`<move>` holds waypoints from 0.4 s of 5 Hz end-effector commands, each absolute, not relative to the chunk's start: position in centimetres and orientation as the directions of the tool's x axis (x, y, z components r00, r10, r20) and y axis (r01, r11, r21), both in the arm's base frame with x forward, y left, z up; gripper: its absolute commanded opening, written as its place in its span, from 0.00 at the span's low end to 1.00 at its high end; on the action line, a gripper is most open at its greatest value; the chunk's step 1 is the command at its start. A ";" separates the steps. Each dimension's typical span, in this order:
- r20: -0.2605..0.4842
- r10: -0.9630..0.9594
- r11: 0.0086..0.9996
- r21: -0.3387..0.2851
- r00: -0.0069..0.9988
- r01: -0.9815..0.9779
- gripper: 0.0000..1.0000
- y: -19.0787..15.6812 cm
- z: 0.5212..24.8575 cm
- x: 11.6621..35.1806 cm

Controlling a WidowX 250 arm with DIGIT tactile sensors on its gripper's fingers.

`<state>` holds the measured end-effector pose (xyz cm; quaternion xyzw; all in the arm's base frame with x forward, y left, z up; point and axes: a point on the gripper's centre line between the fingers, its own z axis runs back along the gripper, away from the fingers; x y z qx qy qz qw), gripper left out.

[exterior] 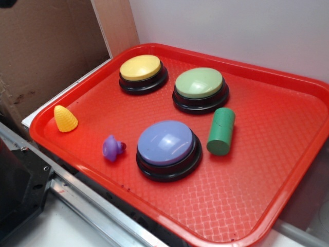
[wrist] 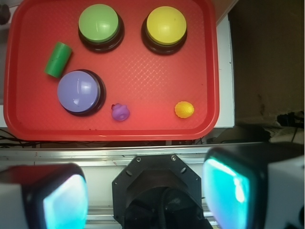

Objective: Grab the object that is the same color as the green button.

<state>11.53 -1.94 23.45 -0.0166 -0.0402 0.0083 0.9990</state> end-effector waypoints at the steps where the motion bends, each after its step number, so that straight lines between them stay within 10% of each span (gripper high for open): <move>1: 0.080 0.018 0.999 -0.034 0.997 -0.015 1.00 -1.9 23.4 11.5; 2: 0.105 0.051 0.998 0.016 0.993 -0.053 1.00 -2.7 21.5 13.8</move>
